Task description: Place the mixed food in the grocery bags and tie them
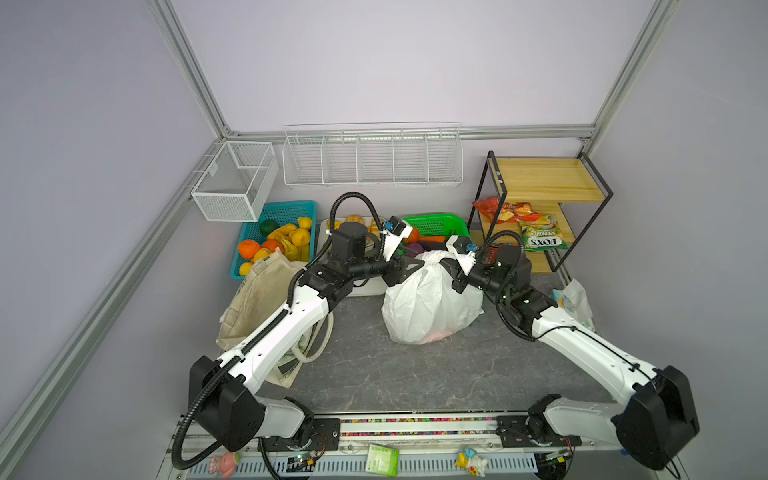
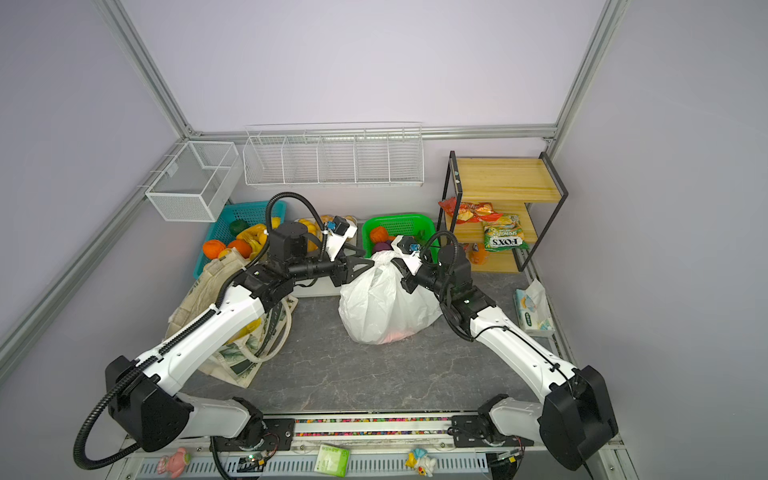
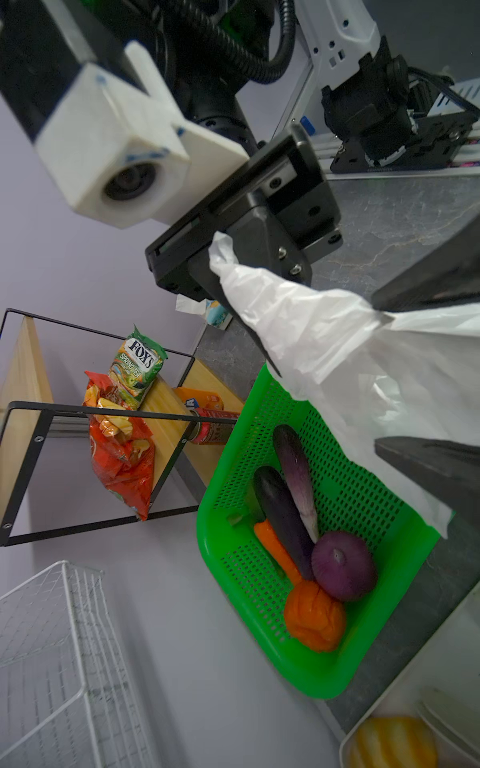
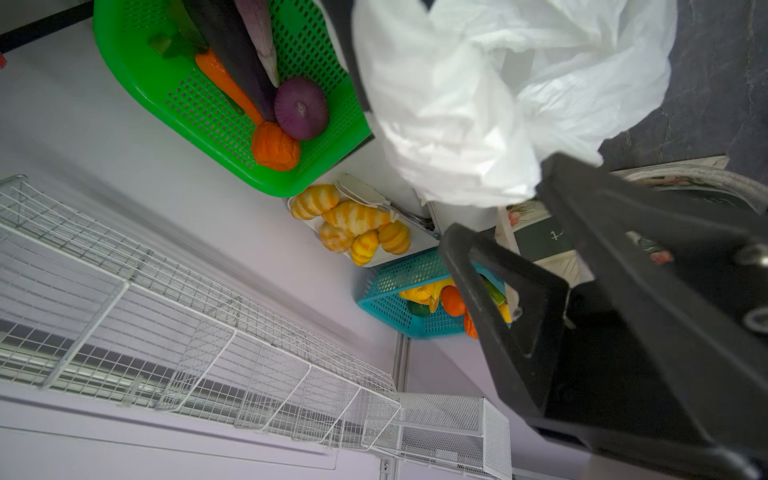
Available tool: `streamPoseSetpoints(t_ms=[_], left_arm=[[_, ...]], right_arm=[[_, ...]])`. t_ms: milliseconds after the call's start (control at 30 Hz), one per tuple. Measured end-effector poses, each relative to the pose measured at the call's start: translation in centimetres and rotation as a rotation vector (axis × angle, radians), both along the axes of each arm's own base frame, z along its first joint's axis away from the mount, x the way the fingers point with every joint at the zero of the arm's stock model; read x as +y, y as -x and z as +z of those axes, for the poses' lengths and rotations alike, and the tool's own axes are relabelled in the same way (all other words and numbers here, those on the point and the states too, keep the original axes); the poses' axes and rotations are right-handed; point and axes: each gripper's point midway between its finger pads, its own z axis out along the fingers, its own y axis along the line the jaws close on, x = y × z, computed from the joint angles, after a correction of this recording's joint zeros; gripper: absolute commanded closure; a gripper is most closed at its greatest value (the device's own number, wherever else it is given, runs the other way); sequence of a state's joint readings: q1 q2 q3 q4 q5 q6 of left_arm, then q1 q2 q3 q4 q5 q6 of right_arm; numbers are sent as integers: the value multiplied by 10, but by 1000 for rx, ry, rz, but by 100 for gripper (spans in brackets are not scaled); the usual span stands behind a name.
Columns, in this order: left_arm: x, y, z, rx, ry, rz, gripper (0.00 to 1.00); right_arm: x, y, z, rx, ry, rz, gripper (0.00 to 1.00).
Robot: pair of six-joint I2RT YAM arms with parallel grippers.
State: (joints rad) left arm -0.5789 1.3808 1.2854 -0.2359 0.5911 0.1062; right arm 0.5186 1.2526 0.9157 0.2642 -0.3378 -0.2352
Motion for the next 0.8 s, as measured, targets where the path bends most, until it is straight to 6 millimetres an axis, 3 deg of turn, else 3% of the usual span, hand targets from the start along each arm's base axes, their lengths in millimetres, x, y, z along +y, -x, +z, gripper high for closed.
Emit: streamPoseSetpoints(t_ms=[133,233,367,500,800], left_arm=[[6,-11,8,-68,-36,-4,70],[3,-19,-2,-105,-95,-24,80],[-5,-27,-35,-100,-184,-83,79],[-11,-22,-61,-80,-249,-154,75],[-15,-10,-63,-95,-283,-224,68]], right_arm=[[0,0,0,-1,-1,0,94],[0,0,1,-2,-2,1,93],[1,0,2,-8,-5,4,94],[1,0,1,-6,-4,4,94],[3,-3,-6,9,4,8,93]])
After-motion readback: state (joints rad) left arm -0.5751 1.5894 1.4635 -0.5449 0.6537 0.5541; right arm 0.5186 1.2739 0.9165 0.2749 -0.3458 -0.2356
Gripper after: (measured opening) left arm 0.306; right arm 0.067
